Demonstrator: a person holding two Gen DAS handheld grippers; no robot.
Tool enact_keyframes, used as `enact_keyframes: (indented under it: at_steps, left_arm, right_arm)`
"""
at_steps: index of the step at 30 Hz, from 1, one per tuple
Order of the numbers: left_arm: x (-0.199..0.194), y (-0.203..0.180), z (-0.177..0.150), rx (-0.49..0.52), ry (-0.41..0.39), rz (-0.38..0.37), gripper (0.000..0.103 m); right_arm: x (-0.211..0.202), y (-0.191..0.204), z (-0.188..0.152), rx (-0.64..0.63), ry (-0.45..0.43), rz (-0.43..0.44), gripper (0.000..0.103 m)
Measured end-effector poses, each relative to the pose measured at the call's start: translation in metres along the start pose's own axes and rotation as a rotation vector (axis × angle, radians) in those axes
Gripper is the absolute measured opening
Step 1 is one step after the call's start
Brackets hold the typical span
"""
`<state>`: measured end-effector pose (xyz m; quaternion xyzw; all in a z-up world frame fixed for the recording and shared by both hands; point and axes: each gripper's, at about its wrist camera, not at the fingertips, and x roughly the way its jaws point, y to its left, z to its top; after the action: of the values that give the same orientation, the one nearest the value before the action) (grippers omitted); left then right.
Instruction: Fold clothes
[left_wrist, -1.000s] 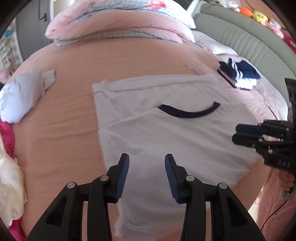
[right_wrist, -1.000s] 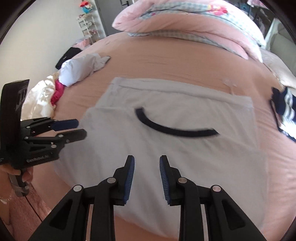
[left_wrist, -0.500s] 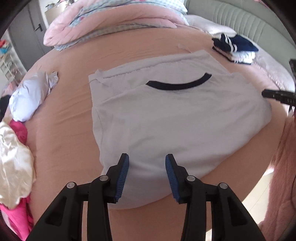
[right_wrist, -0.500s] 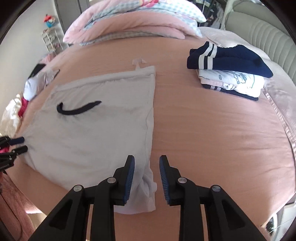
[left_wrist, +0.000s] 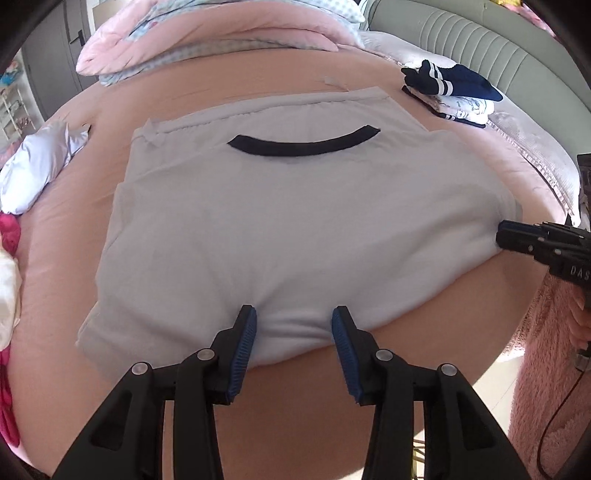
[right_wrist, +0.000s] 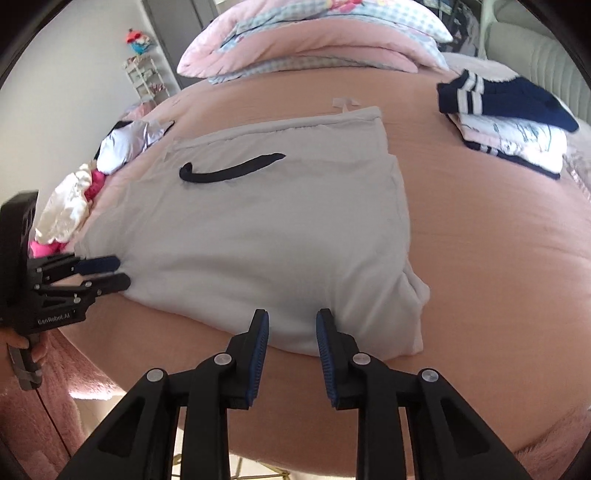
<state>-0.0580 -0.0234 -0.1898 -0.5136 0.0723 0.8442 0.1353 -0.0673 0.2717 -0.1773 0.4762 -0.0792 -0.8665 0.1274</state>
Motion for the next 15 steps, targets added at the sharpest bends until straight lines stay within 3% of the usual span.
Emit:
enact_keyframes:
  at_steps: [4,8,11,13,15]
  left_arm:
    - [-0.018,0.008,-0.011,-0.071,-0.064,-0.004,0.04]
    - [-0.035,0.013,-0.005,-0.133,-0.172,0.0,0.04]
    - [-0.022,0.031,0.0,-0.206,-0.091,0.129,0.04]
    - [-0.012,0.052,-0.005,-0.309,-0.014,0.155,0.04]
    - [-0.019,0.056,-0.009,-0.341,-0.009,0.163,0.04]
  right_arm:
    - [-0.022,-0.026,0.002,0.173,-0.115,0.05,0.027]
    - [-0.012,-0.018,0.007,0.132,-0.093,-0.002,0.028]
    - [0.0,-0.011,0.005,0.074,-0.059,-0.085,0.027]
    - [-0.001,-0.018,0.005,0.095,-0.067,-0.095,0.027]
    - [-0.008,-0.038,0.005,0.181,-0.096,-0.069,0.027]
